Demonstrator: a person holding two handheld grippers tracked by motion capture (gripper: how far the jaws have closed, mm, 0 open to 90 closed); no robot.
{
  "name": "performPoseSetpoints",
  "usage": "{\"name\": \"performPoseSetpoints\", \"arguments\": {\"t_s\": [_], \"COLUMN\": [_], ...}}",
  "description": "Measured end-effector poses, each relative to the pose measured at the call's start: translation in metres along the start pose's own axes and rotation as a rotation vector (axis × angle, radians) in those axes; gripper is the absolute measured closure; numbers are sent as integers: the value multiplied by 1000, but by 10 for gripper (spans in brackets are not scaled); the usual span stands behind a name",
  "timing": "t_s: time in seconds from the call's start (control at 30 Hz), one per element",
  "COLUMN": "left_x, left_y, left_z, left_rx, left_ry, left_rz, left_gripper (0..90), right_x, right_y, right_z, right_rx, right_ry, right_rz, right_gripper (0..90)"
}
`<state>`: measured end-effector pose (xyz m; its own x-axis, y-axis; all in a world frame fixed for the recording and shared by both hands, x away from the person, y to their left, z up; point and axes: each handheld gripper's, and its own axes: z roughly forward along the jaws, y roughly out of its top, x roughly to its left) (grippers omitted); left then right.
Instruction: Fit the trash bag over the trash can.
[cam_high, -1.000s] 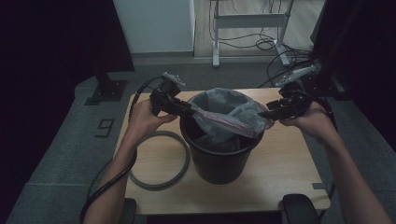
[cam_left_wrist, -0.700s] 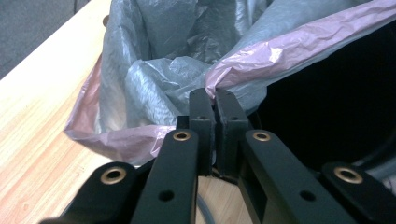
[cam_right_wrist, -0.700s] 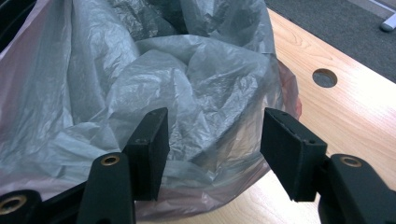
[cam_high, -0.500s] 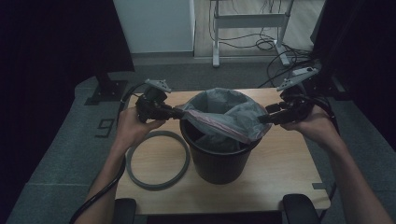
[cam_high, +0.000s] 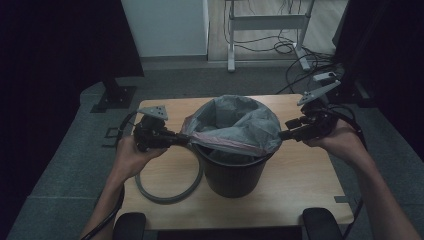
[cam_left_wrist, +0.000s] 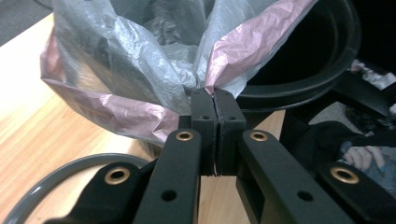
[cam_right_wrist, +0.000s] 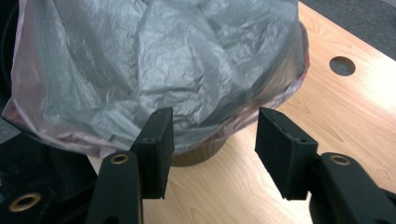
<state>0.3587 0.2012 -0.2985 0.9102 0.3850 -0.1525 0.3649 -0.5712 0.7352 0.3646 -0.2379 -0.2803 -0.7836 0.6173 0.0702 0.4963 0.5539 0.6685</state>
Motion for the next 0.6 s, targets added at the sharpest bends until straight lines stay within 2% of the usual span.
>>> {"name": "performPoseSetpoints", "arguments": {"t_s": [0.13, 0.2, 0.33, 0.5, 0.53, 0.6], "left_x": [2, 3, 6, 20, 23, 25], "left_y": [-5, -6, -2, 6, 8, 13], "left_z": [4, 4, 7, 16, 17, 14], "left_rx": [-14, -23, -24, -23, -16, 10], "left_ry": [-16, -11, 52, 110, 119, 124], "left_rz": [3, 8, 15, -17, -30, -28], "left_gripper": [879, 879, 881, 878, 854, 754], "right_x": [2, 3, 3, 4, 5, 7], "right_y": [0, 0, 2, 9, 11, 14], "right_z": [0, 0, 0, 0, 0, 0], "right_rx": [4, 7, 6, 3, 5, -1], "right_ry": [7, 14, 15, 12, 9, 4], "right_rz": [-9, -13, -19, -28, -31, -38], "right_gripper": [502, 511, 497, 481, 472, 461]}}
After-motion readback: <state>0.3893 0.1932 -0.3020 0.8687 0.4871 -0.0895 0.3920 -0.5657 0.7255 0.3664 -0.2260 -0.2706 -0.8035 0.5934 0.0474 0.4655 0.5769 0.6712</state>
